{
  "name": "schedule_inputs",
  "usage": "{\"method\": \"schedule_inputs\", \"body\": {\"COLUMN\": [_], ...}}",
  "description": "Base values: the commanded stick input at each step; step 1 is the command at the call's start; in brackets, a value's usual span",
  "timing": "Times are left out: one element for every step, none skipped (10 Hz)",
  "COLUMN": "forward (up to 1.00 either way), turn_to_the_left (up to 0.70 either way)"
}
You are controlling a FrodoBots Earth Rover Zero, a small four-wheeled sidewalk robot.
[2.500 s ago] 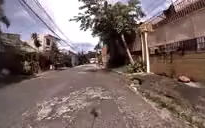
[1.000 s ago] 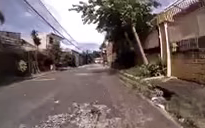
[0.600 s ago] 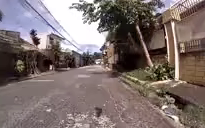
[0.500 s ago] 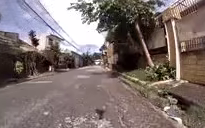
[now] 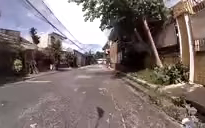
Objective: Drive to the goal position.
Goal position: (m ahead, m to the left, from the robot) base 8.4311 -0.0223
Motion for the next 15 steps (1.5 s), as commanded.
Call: {"method": "schedule_inputs", "body": {"forward": [0.7, 0.7, 0.7, 0.7, 0.7, 0.7, 0.7, 0.7, 0.7, 0.7, 0.7, 0.7, 0.7, 0.7, 0.7], "turn_to_the_left": [0.0, 0.0, 0.0, 0.0, 0.0, 0.0, 0.0, 0.0, 0.0, 0.0, 0.0, 0.0, 0.0, 0.0, 0.0]}}
